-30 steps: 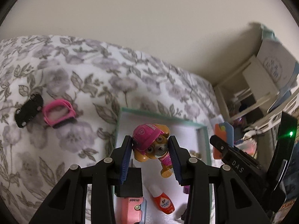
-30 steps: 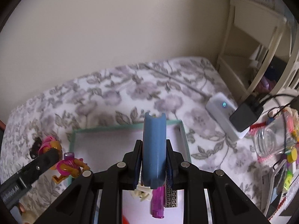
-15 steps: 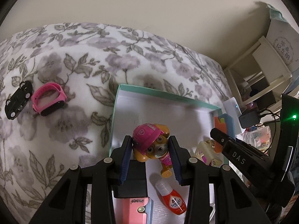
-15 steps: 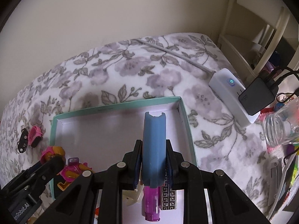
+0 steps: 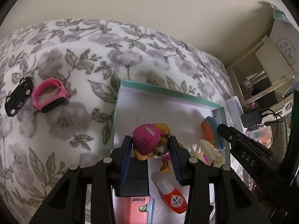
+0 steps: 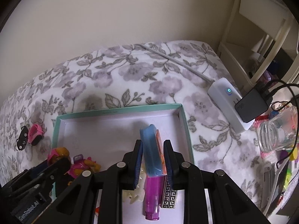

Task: Organize rigid objects
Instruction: 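Open the left gripper to drop the figure while the right drops the case, then move both grippers back to the black toy car and pink watch band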

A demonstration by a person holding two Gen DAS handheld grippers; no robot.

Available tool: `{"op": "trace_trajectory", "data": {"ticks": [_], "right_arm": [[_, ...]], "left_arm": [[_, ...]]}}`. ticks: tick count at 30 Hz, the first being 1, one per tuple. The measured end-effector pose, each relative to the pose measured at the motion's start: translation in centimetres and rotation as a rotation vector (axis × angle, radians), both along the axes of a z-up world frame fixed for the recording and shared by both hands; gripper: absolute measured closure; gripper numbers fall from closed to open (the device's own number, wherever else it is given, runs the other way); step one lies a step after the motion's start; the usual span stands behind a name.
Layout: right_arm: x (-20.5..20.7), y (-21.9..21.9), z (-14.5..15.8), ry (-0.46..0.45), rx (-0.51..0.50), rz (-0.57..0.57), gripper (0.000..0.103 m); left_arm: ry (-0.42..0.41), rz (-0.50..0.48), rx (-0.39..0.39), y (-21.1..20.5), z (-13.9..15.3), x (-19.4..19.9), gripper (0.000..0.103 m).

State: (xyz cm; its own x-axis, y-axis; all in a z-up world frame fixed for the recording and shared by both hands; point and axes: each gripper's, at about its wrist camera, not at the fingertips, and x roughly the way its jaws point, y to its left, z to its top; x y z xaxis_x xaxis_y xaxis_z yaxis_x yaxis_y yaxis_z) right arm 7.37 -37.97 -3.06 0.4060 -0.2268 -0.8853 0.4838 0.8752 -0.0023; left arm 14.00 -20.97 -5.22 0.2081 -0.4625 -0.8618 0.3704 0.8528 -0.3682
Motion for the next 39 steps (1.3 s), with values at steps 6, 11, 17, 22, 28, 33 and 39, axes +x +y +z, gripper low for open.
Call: {"op": "trace_trajectory", "data": {"ticks": [6,11,17,22,28,33,39], "right_arm": [[0.0,1.1,2.2,-0.040,-0.038,0.026,0.078],[0.0,1.9,3.9,-0.076,-0.065,0.045,0.078],[0.0,3.1,5.4,-0.112,-0.083,0.071,0.077],[0.4,4.3,5.6,-0.125,-0.083,0.100,0.071],[1.2,5.7,5.0,-0.122,-0.079,0.133,0.050],[1.8,6.7,4.5,-0.123,-0.067,0.163,0.037],[2.4,7.3,3.7,-0.126,-0.038,0.168,0.026]], "left_arm": [[-0.008,0.007,-0.005,0.2,0.6,0.1,0.061],[-0.033,0.021,-0.012,0.8,1.7,0.3,0.061],[-0.090,0.090,0.009,2.5,3.3,1.2,0.060],[-0.149,0.179,0.052,4.7,4.6,2.2,0.052],[-0.188,0.262,0.113,6.7,5.0,3.1,0.035],[-0.204,0.303,0.163,7.7,4.7,3.5,0.034],[-0.224,0.349,0.183,9.0,4.9,4.0,0.014]]}}
